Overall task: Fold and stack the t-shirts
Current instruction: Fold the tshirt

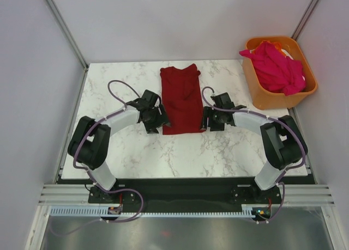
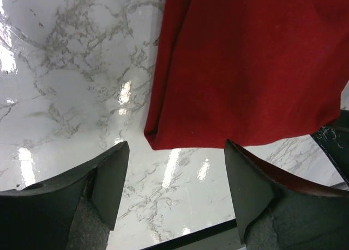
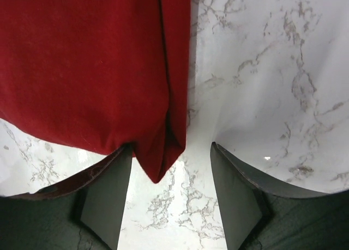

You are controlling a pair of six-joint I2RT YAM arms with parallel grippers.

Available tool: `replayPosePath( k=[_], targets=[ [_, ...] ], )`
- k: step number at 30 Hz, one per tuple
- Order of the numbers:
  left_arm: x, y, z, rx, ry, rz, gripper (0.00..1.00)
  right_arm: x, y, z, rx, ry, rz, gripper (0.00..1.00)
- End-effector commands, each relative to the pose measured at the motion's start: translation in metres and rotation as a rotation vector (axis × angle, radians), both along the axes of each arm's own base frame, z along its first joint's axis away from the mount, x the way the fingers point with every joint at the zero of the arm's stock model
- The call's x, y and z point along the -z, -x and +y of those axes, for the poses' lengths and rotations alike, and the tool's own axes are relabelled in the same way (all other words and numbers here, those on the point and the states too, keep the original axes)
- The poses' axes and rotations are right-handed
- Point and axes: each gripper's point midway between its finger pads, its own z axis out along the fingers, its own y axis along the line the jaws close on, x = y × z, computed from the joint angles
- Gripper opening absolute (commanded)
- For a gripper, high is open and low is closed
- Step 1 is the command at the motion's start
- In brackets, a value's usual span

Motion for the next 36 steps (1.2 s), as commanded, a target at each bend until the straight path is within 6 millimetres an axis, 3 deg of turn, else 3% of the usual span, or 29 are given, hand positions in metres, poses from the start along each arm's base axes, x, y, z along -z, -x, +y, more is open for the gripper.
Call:
replayPosePath(
  k=[1, 7, 13, 22, 27, 31, 36],
  targets=[
    [0.006, -0.002, -0.002, -0.041, 0.006, 0.005, 0.75, 0.003, -0.010, 0.007, -0.020, -0.013, -0.015, 0.68],
    [0.016, 0.001, -0.001, -0.037, -0.009, 0.029, 0.66, 0.005, -0.012, 0.009, -0.020, -0.028, -0.012, 0.64],
    [0.024, 0.007, -0.001, -0.030, -0.023, 0.047, 0.60, -0.037, -0.011, 0.015, -0.041, -0.121, -0.132, 0.65],
    [0.027, 0.007, -0.001, -0.029, -0.027, 0.051, 0.58, -0.037, 0.000, 0.019, -0.048, -0.187, -0.135, 0.72],
    [0.028, 0.008, -0.001, -0.029, -0.029, 0.052, 0.57, -0.019, 0.000, 0.009, -0.016, -0.127, -0.094, 0.71],
    [0.033, 0.006, 0.001, -0.035, -0.045, 0.055, 0.54, -0.001, 0.001, 0.006, -0.010, -0.104, -0.056, 0.61],
    [0.039, 0.002, -0.003, -0.028, -0.045, 0.060, 0.29, 0.019, 0.003, 0.008, -0.011, -0.100, -0.018, 0.42]
  ],
)
